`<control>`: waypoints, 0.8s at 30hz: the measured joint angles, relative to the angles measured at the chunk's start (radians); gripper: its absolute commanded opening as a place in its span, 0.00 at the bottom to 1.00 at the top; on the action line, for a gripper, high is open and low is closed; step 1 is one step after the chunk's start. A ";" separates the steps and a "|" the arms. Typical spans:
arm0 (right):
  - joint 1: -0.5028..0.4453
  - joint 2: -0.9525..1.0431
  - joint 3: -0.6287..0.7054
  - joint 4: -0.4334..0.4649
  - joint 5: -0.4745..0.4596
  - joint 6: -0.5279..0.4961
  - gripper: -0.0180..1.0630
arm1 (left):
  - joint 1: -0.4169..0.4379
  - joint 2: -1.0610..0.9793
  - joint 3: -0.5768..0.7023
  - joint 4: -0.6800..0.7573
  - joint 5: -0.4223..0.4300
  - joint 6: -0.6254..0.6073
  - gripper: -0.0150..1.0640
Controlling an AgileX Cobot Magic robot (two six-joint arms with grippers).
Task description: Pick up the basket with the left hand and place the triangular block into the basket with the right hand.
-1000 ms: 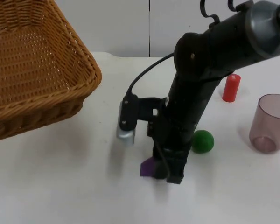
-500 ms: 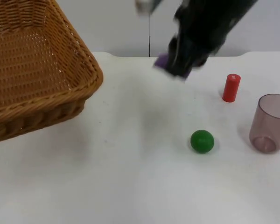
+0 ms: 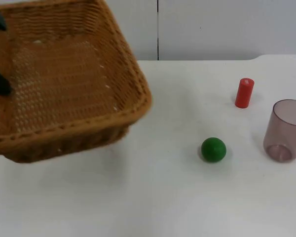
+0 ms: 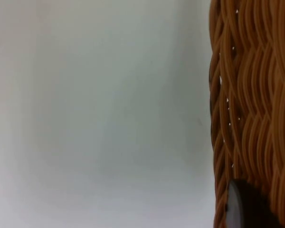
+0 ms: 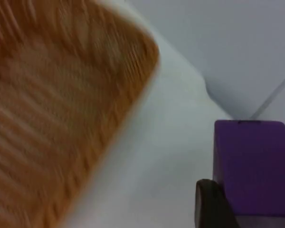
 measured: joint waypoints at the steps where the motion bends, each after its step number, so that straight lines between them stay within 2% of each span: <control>1: 0.019 0.000 -0.010 0.004 -0.007 -0.004 0.02 | -0.011 0.010 0.000 -0.019 0.012 0.016 0.01; 3: 0.039 0.003 -0.022 0.006 -0.011 -0.006 0.02 | -0.023 0.018 0.000 -0.034 0.019 0.034 0.01; 6: 0.119 0.049 -0.092 0.020 -0.014 -0.007 0.02 | -0.055 0.038 0.000 -0.069 0.030 0.055 0.01; 10: 0.157 0.109 -0.158 0.024 -0.017 0.010 0.02 | -0.080 0.042 -0.020 -0.071 0.036 0.060 0.01; 15: 0.166 0.190 -0.212 0.024 0.021 0.039 0.02 | -0.094 0.044 -0.060 -0.073 0.058 0.062 0.01; 24: 0.166 0.329 -0.215 0.002 0.070 0.038 0.02 | -0.094 0.044 -0.064 -0.073 0.068 0.070 0.01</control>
